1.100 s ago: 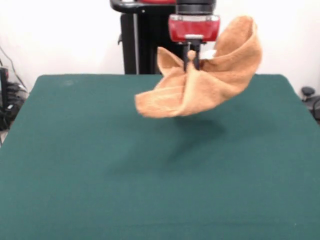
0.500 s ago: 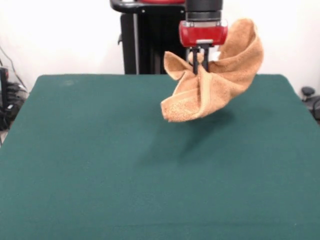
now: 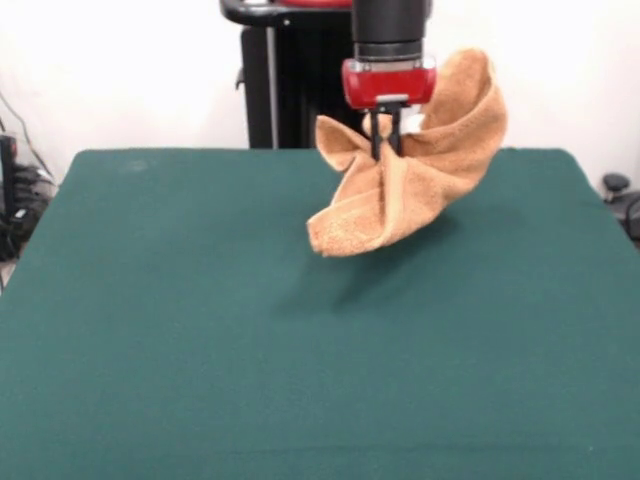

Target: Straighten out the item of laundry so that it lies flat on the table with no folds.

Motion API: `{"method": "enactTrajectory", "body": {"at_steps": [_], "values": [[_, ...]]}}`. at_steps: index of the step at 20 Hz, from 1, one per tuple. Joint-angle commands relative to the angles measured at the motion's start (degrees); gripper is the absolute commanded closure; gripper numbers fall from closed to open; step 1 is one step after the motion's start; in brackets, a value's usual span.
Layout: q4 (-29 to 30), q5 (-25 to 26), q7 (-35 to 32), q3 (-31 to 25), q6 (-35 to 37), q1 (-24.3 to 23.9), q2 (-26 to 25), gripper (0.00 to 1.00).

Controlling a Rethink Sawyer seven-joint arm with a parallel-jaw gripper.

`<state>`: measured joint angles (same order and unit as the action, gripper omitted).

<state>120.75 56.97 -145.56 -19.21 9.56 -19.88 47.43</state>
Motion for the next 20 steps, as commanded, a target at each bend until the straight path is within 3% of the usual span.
{"method": "enactTrajectory", "body": {"at_steps": [1, 11, 20], "values": [[-1.98, 3.72, 5.23, -5.14, -2.6, -0.95, -3.48, 1.0], [-0.77, 5.0, 6.42, -7.44, -2.37, -4.45, -4.04, 1.0], [-0.13, 4.41, 4.35, -6.75, -2.94, -2.35, -3.21, 1.0]]}}
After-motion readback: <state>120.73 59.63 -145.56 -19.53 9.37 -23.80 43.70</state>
